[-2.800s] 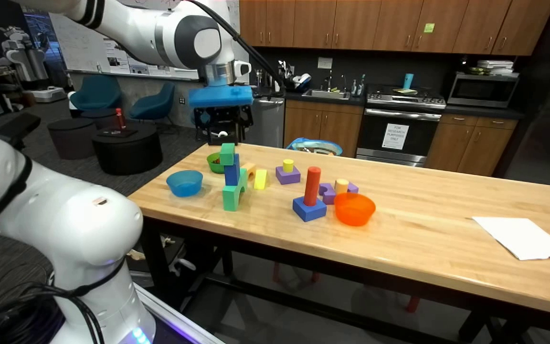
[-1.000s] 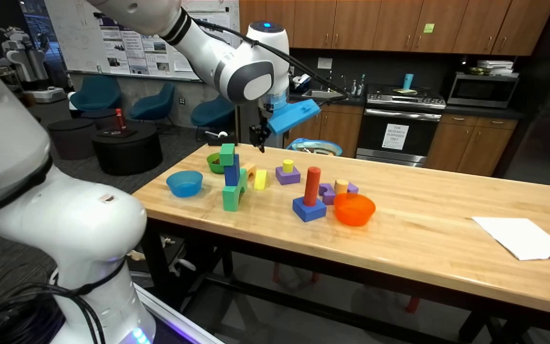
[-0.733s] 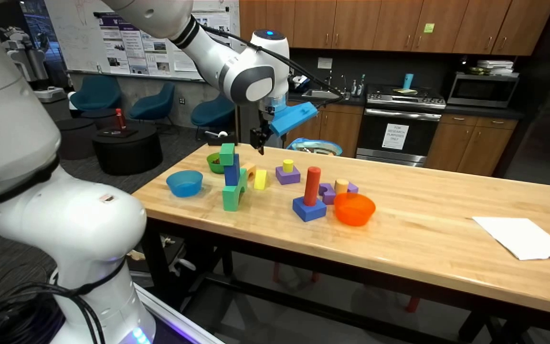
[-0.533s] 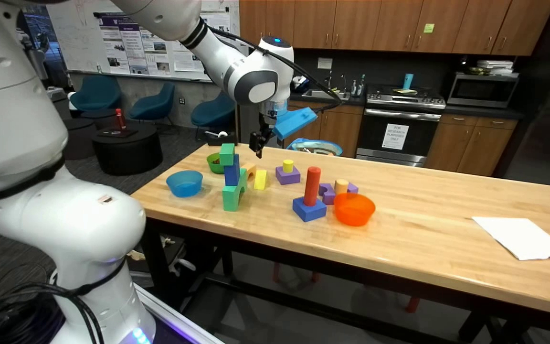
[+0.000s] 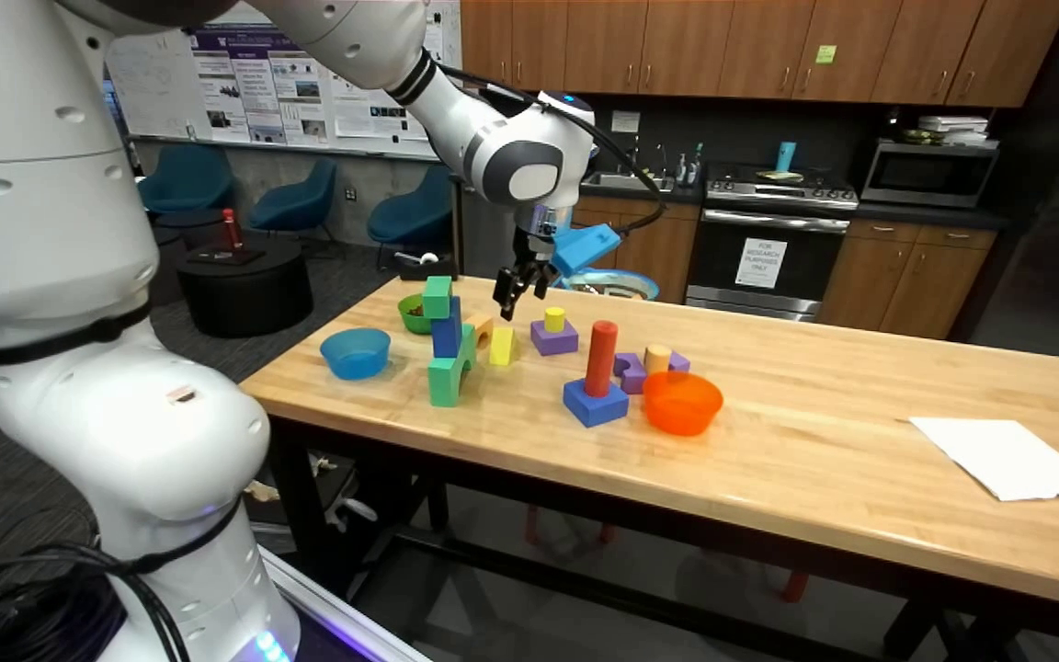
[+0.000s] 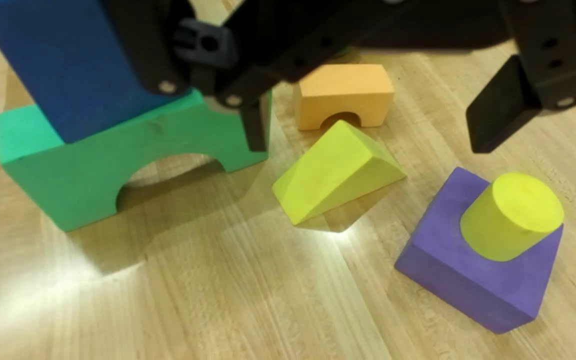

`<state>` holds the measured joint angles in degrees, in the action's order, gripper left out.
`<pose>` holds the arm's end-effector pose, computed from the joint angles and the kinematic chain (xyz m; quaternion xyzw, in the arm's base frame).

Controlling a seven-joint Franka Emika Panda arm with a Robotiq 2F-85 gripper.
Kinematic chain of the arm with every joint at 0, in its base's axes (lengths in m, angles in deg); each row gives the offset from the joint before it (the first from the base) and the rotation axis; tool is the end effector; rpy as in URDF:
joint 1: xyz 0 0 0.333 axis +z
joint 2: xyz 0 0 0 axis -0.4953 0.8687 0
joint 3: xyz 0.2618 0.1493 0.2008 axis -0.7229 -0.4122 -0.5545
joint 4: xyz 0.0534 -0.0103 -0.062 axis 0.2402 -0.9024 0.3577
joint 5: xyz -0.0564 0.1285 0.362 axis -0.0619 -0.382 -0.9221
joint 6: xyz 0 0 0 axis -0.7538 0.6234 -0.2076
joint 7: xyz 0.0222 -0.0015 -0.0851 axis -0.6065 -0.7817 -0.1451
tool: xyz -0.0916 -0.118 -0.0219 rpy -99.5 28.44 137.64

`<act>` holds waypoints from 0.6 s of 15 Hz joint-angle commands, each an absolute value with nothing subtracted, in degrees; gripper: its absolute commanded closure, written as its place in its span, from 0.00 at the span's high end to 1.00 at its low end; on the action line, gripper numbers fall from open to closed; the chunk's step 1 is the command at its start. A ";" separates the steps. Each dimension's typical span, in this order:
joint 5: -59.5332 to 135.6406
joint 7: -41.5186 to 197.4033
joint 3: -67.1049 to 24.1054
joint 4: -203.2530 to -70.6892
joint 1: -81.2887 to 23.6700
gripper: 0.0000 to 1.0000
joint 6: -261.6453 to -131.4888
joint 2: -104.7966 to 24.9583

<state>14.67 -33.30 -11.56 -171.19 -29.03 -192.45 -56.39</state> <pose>0.5261 -0.1029 0.3930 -0.7551 -0.6399 -0.1367 0.0411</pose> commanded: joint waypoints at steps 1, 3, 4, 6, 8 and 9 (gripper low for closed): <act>15.76 -35.50 -14.63 -167.28 -32.54 1.00 -188.68 -53.81; 16.19 -36.07 -15.70 -166.43 -33.41 1.00 -187.66 -53.08; 17.16 -34.68 -16.14 -166.67 -33.64 1.00 -188.42 -52.96; 15.68 -35.03 -16.88 -168.00 -34.22 1.00 -189.35 -53.66; 15.67 -35.03 -17.21 -168.05 -34.46 1.00 -189.35 -53.51; 15.67 -35.03 -17.22 -168.05 -34.47 1.00 -189.35 -53.51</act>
